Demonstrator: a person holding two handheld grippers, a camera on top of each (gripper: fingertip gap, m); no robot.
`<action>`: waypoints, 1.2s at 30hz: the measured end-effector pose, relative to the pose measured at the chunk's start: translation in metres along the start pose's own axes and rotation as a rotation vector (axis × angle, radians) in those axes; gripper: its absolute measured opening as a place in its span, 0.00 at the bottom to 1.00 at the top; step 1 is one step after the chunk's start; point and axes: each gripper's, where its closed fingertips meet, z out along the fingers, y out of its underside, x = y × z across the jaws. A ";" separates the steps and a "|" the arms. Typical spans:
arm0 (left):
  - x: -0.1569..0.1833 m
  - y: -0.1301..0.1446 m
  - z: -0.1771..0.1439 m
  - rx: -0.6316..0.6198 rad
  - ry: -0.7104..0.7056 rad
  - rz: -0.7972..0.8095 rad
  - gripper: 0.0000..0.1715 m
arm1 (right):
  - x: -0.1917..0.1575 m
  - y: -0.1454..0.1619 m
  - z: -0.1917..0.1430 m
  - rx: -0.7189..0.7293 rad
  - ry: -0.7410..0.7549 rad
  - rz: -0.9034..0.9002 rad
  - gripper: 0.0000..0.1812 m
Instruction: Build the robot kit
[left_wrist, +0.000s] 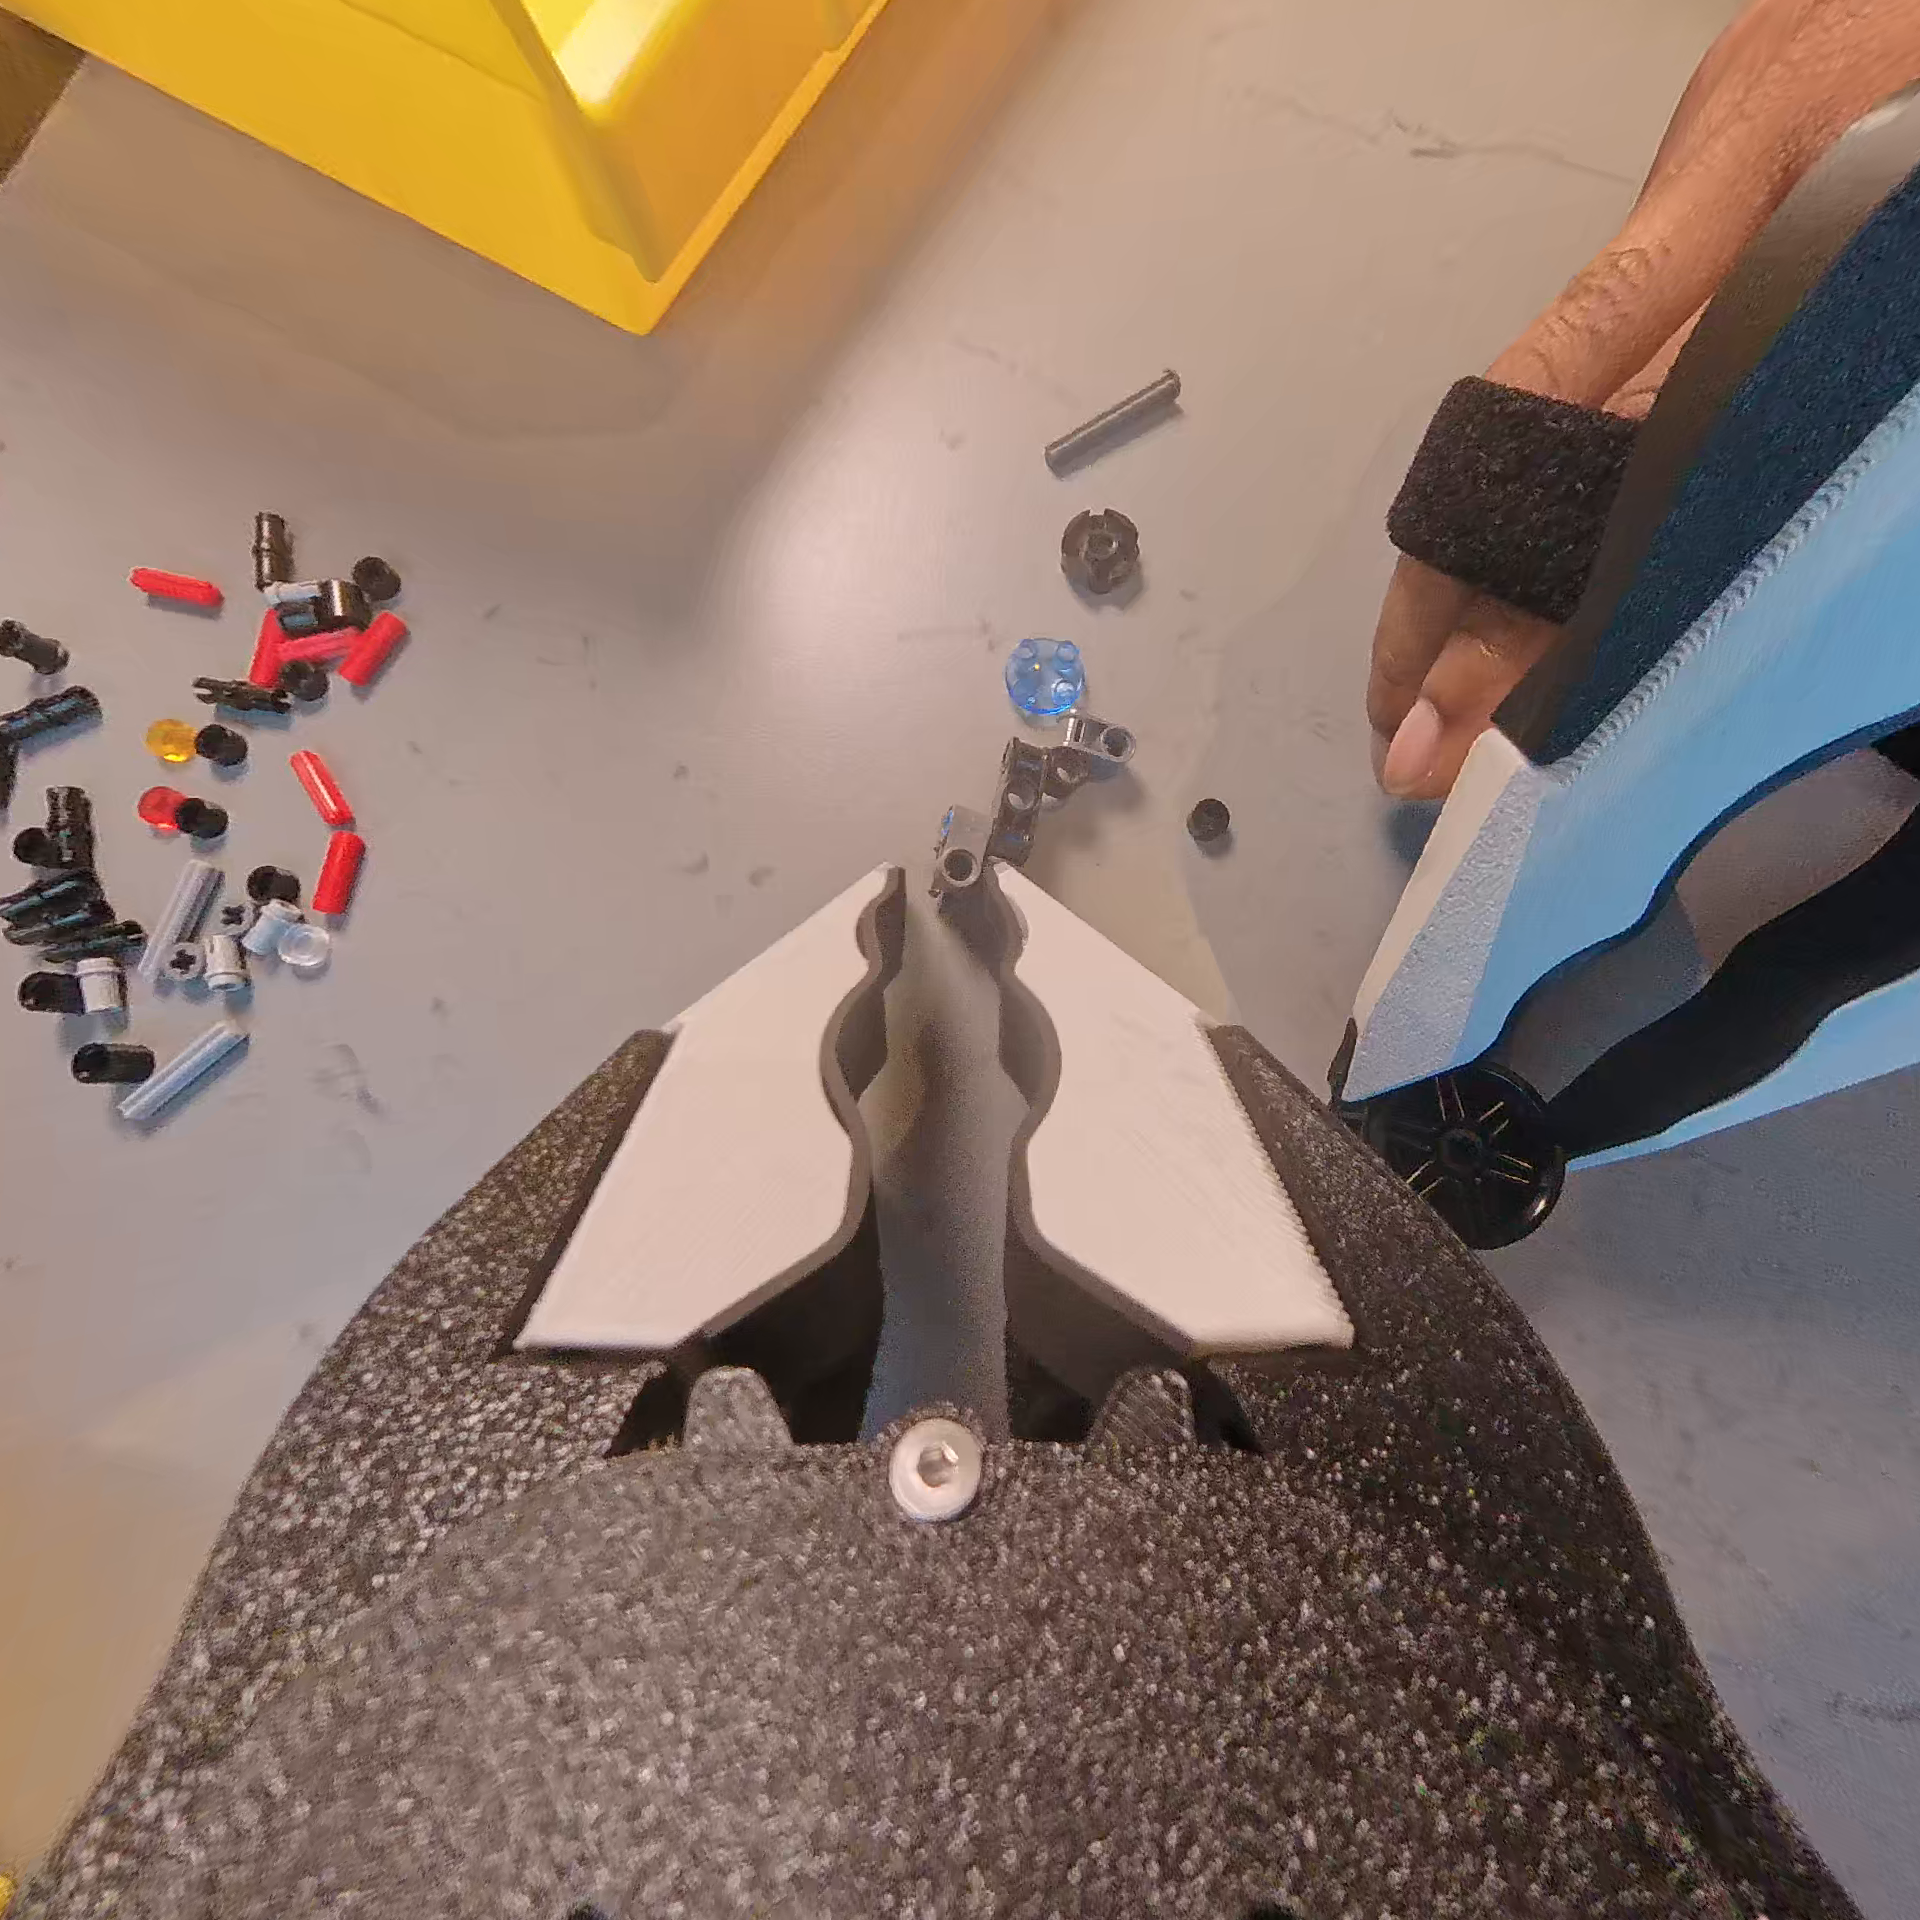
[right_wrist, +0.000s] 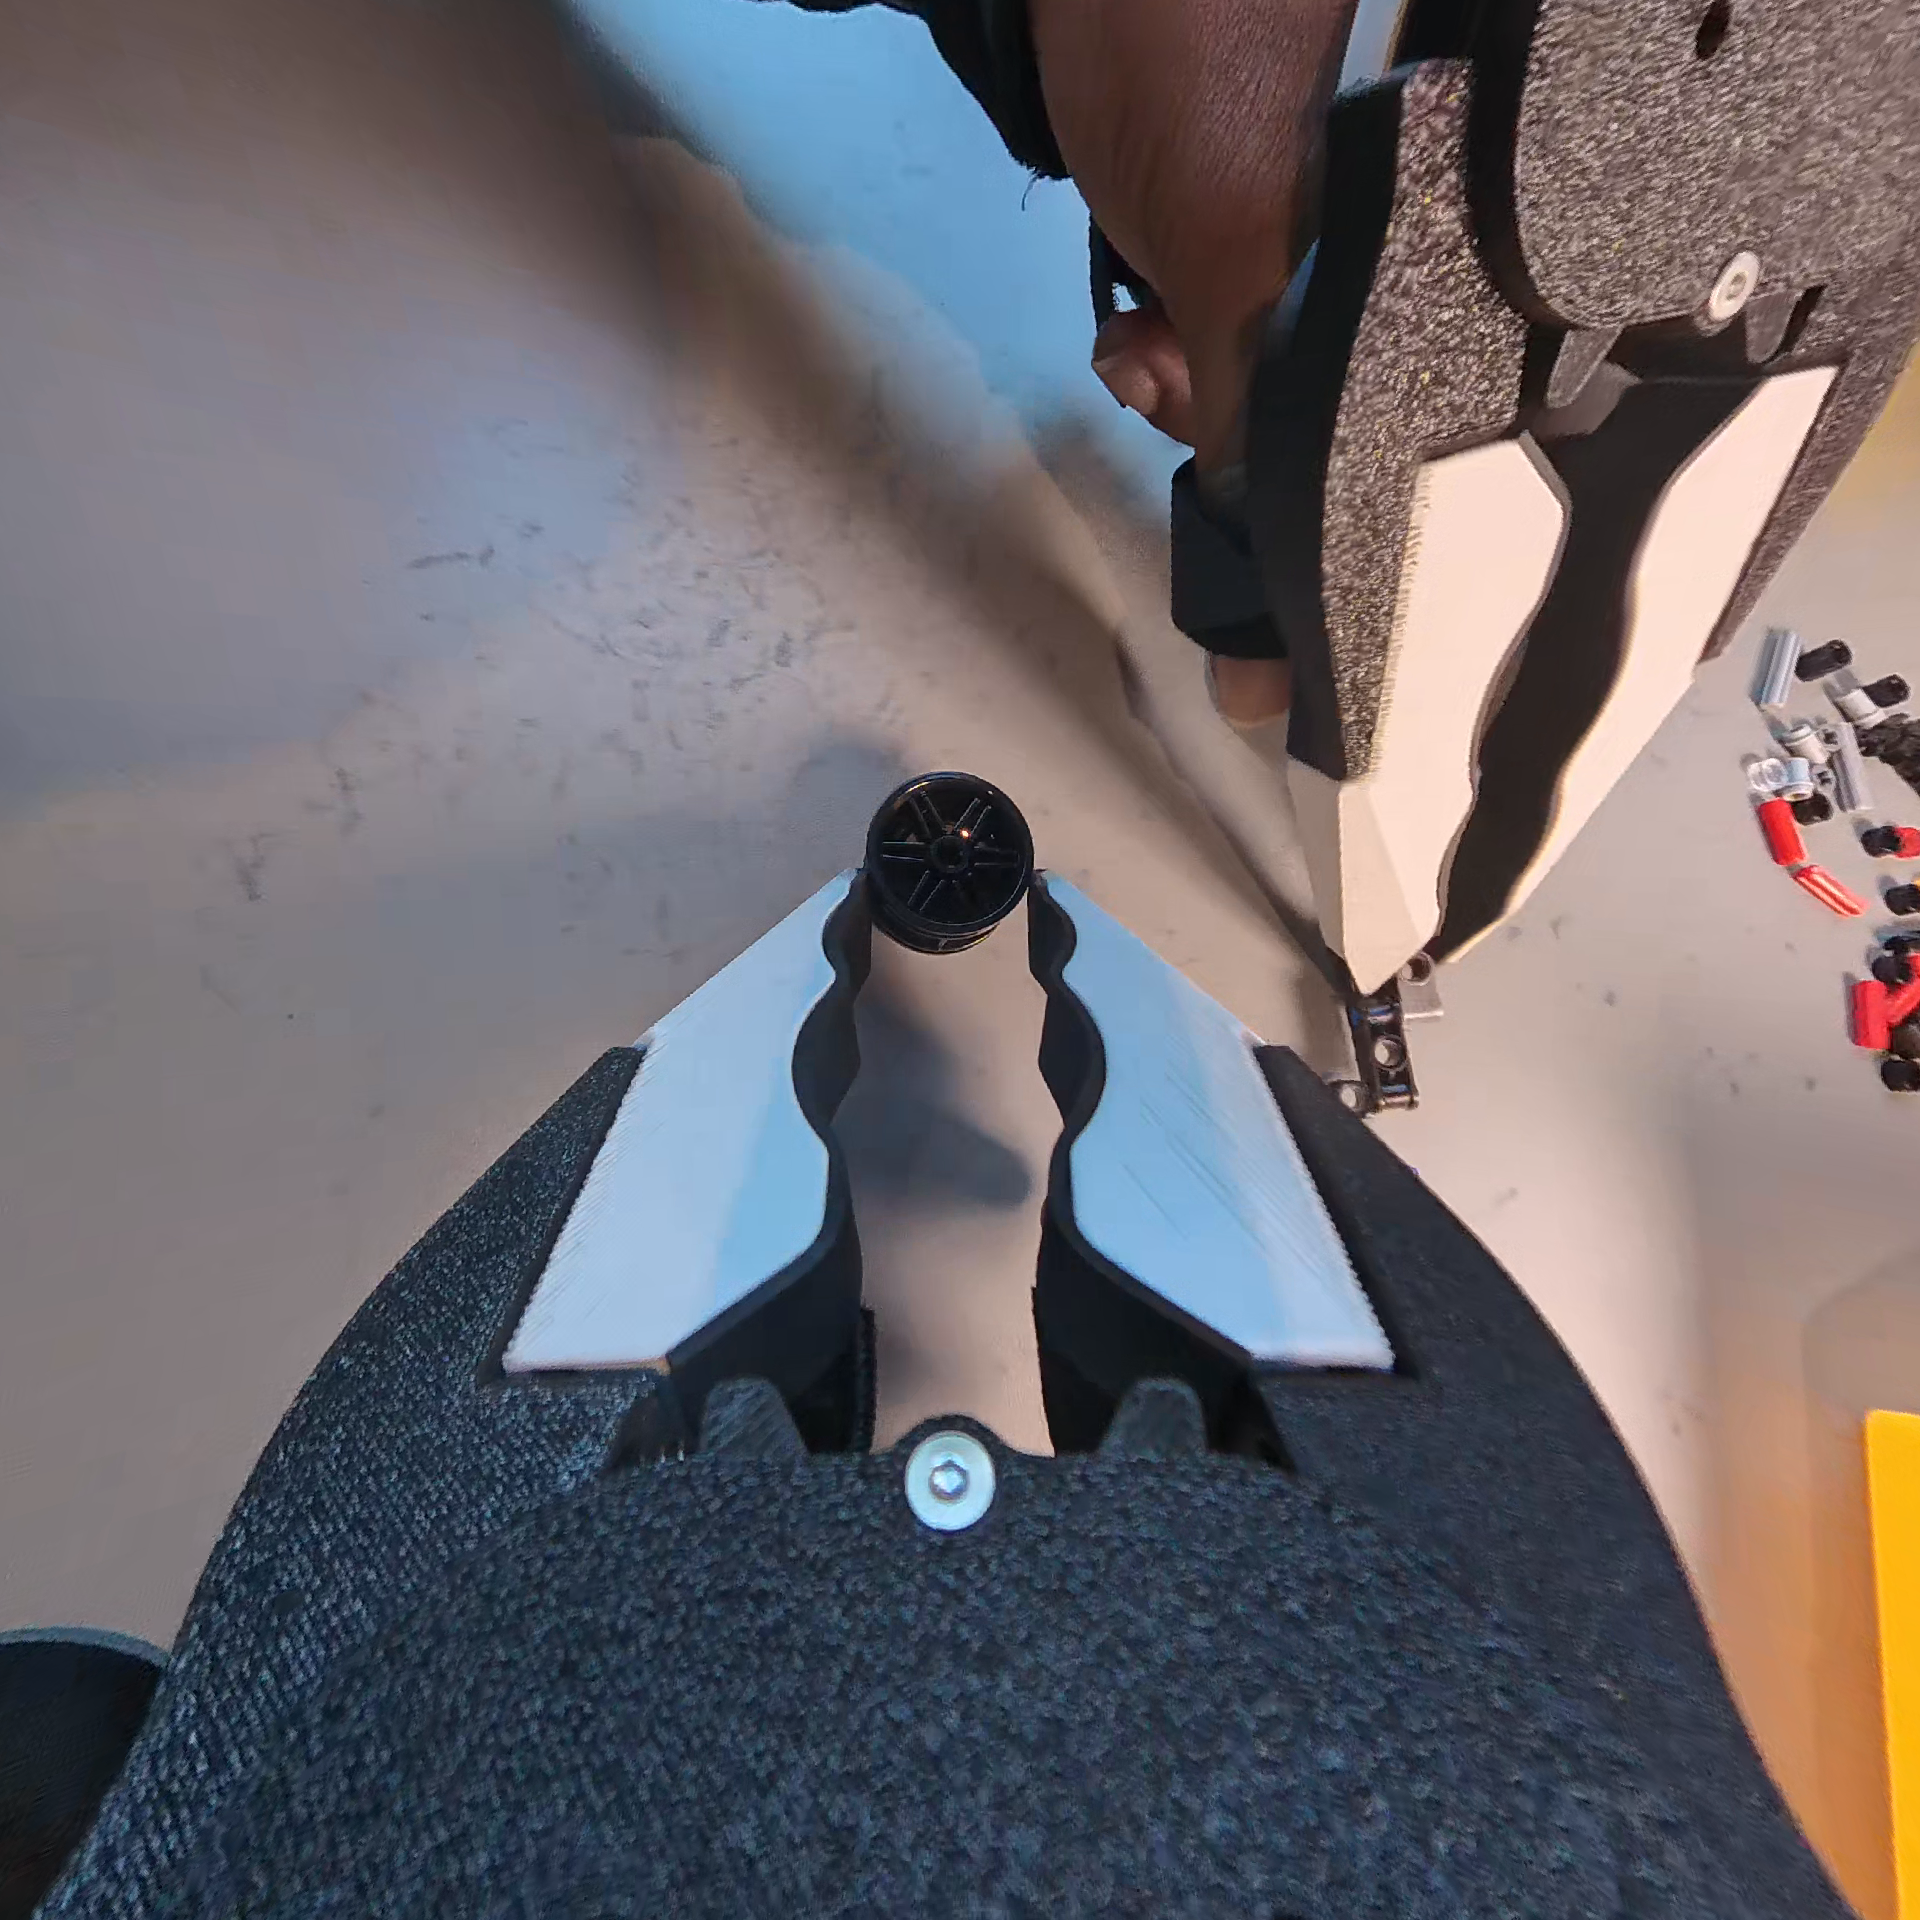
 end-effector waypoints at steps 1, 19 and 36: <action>-0.002 -0.001 -0.001 0.010 -0.010 -0.005 0.10 | 0.000 0.000 0.000 0.001 0.000 0.001 0.17; 0.052 0.052 -0.073 0.179 0.148 -0.068 0.21 | 0.001 -0.005 0.005 0.043 -0.003 0.026 0.20; 0.040 0.041 -0.070 0.246 0.016 0.011 0.15 | 0.092 0.026 -0.015 -0.071 0.331 0.132 0.04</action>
